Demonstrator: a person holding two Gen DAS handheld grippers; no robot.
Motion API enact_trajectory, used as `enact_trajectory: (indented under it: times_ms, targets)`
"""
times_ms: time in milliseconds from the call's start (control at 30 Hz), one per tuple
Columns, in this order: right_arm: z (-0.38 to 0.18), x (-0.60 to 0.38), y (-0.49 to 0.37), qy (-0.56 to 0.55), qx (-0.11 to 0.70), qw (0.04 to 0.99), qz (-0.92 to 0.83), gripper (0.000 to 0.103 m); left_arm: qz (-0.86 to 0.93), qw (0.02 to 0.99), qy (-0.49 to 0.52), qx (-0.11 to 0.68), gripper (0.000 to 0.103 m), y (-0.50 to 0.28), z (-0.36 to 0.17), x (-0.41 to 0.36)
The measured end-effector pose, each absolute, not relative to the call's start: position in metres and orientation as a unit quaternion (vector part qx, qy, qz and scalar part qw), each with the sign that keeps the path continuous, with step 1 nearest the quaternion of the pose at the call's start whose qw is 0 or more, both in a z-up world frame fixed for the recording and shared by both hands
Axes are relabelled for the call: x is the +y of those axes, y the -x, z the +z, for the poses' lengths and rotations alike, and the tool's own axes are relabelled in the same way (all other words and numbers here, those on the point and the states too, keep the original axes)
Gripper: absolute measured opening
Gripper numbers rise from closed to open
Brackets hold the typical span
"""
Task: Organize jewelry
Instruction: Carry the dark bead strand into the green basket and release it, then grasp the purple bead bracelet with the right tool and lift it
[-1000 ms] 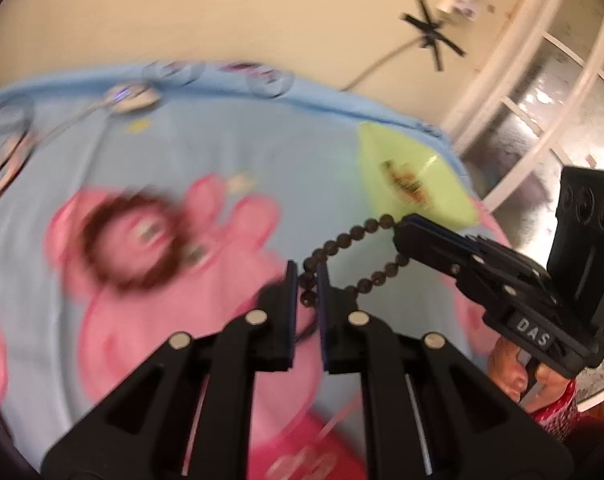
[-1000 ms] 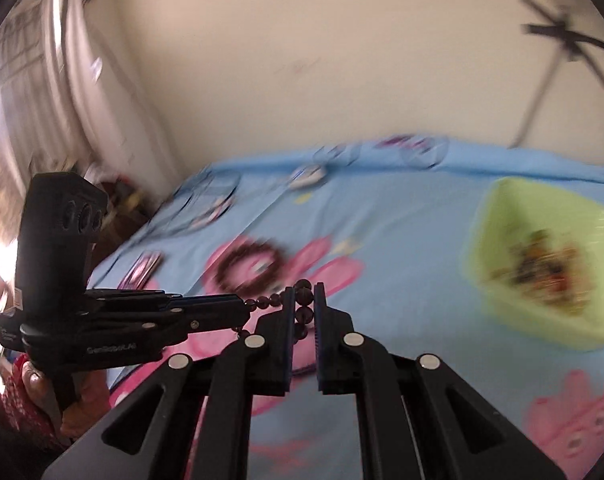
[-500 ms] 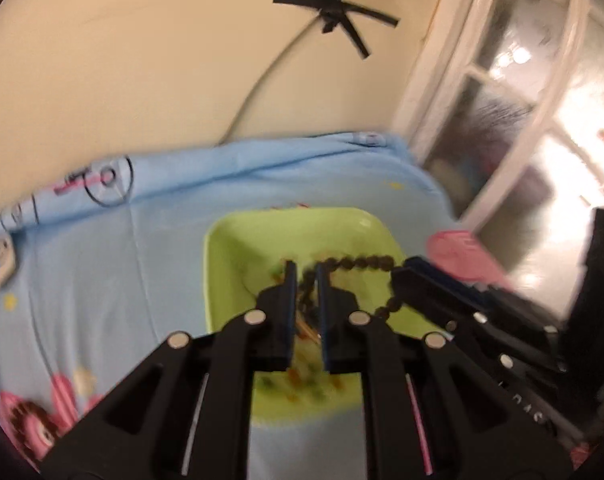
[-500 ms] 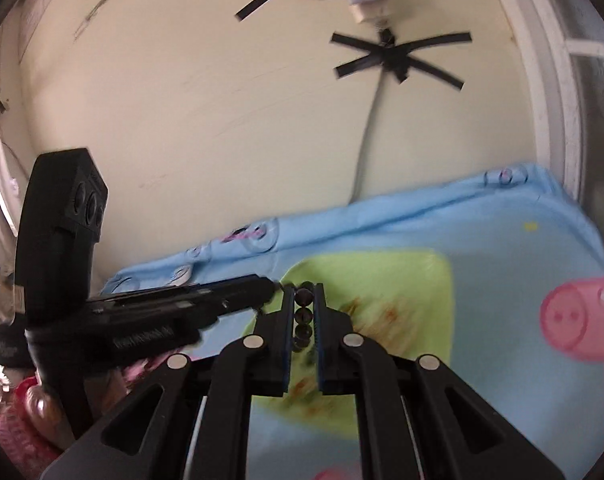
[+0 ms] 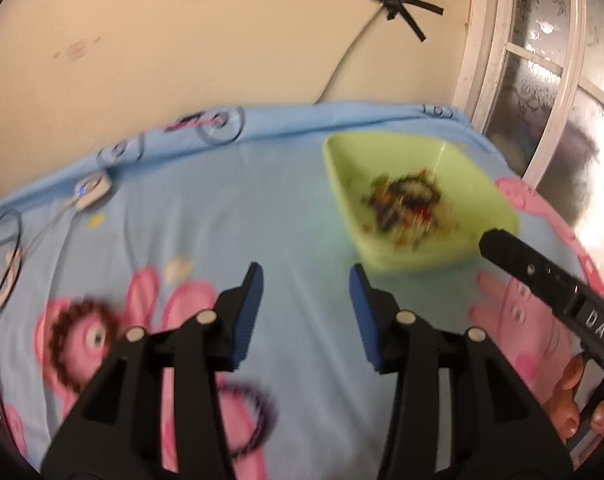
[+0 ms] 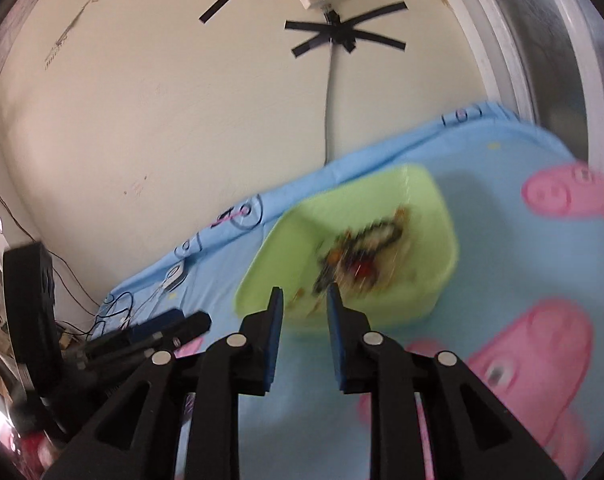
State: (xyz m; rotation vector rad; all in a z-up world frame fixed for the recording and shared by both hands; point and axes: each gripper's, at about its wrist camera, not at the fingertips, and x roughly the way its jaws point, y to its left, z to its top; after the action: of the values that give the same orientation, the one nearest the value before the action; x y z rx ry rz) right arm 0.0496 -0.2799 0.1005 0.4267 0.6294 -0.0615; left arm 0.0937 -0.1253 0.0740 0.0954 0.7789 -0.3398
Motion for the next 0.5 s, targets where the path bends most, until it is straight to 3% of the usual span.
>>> enact_trajectory:
  times_ms: [367, 500]
  targets:
    - [0.072, -0.246, -0.032, -0.229, 0.331, 0.915, -0.038, 0.0, -0.163, 0.901, -0.018, 0.402, 0.047, -0.066, 0.044, -0.095]
    - [0.062, -0.257, -0.032, -0.268, 0.341, 0.9, -0.034, 0.01, -0.157, 0.904, -0.012, 0.398, 0.051, -0.066, 0.044, -0.092]
